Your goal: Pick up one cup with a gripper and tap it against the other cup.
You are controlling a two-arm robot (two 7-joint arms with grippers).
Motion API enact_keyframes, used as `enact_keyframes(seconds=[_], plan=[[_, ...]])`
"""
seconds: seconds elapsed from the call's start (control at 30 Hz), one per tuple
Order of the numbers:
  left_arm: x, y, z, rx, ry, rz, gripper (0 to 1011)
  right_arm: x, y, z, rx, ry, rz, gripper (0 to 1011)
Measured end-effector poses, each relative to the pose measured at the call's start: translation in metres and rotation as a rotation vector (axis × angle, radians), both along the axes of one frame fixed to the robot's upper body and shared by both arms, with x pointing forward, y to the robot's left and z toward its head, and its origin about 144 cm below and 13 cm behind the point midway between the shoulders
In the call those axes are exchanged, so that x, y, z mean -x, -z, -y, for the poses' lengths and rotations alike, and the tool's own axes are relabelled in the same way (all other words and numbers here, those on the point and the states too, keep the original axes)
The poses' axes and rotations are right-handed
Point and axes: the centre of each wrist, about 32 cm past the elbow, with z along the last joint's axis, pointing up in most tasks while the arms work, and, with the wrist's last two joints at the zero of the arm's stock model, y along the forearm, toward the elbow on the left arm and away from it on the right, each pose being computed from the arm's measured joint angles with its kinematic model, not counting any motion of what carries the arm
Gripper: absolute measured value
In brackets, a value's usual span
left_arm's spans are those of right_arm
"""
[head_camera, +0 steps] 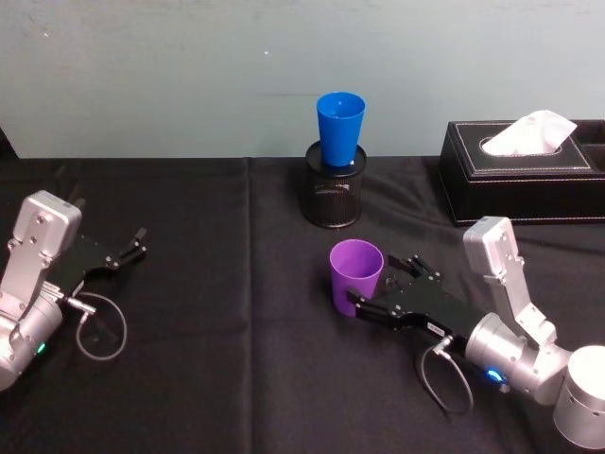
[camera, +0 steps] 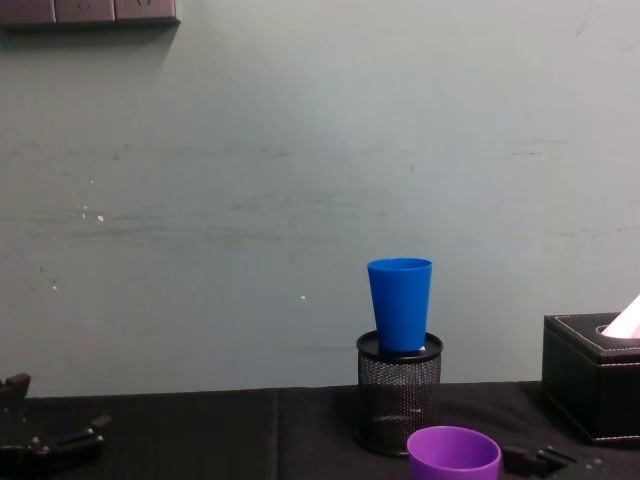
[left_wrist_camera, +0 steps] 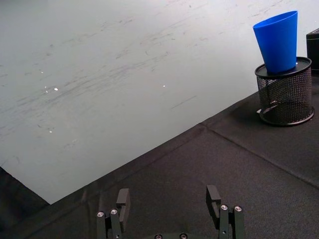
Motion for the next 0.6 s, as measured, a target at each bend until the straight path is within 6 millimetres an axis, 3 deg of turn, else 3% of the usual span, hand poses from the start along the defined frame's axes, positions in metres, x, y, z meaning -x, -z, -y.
enact_keyframes(seconds=[0.6], plan=[[0.000,0.000,0.000,0.000,0.000,0.000,1000,-0.014,0.003,-0.018,-0.017,-0.028,0.003,1003]])
